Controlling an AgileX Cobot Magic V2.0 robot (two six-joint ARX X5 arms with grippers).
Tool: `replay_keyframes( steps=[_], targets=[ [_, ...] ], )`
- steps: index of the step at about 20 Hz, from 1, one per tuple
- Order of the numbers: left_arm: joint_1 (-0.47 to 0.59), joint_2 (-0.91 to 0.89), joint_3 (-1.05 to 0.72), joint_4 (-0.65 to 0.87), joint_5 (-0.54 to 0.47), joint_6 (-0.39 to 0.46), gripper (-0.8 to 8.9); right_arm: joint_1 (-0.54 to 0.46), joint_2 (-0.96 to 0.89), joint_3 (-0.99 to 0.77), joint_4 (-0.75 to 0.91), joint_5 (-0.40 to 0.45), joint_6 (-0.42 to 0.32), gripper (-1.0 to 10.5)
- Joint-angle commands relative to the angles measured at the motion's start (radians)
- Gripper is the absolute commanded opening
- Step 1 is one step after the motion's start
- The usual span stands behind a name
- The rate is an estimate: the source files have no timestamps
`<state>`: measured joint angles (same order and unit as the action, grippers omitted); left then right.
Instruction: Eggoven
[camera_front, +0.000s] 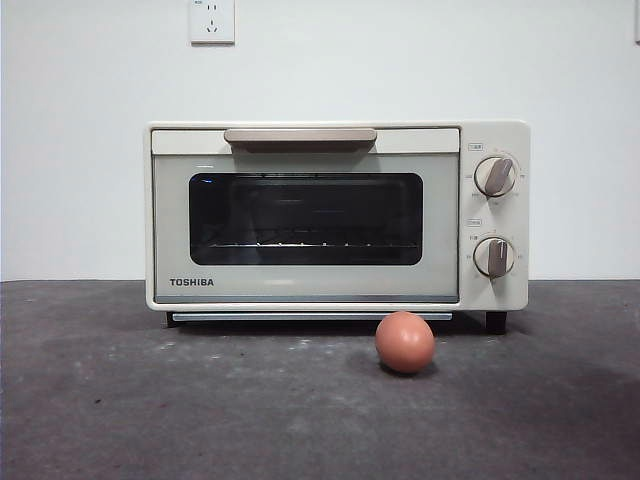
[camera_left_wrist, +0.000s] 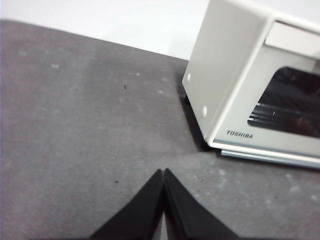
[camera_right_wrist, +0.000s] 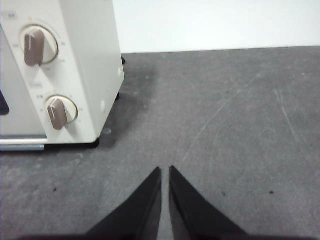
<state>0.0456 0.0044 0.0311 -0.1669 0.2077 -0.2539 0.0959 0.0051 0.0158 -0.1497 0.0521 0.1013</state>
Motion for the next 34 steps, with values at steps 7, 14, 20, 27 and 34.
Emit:
replay_keyframes(
  steps=[7, 14, 20, 27, 34],
  targets=[
    [0.002, -0.001, -0.026, 0.010, 0.002, -0.138, 0.07, 0.000, -0.002, -0.003, 0.045, -0.003, 0.065, 0.1],
    [0.002, 0.000, 0.041, -0.064, 0.061, -0.211, 0.07, 0.000, -0.001, 0.064, -0.010, -0.069, 0.207, 0.0],
    [0.002, 0.024, 0.188, -0.182, 0.106, -0.210, 0.07, 0.001, 0.020, 0.240, -0.206, -0.111, 0.215, 0.0],
    [0.002, 0.142, 0.390, -0.317, 0.240, -0.148, 0.07, 0.001, 0.134, 0.480, -0.390, -0.218, 0.246, 0.0],
    [-0.002, 0.282, 0.586, -0.510, 0.382, -0.009, 0.07, 0.014, 0.325, 0.716, -0.650, -0.454, 0.142, 0.0]
  ],
)
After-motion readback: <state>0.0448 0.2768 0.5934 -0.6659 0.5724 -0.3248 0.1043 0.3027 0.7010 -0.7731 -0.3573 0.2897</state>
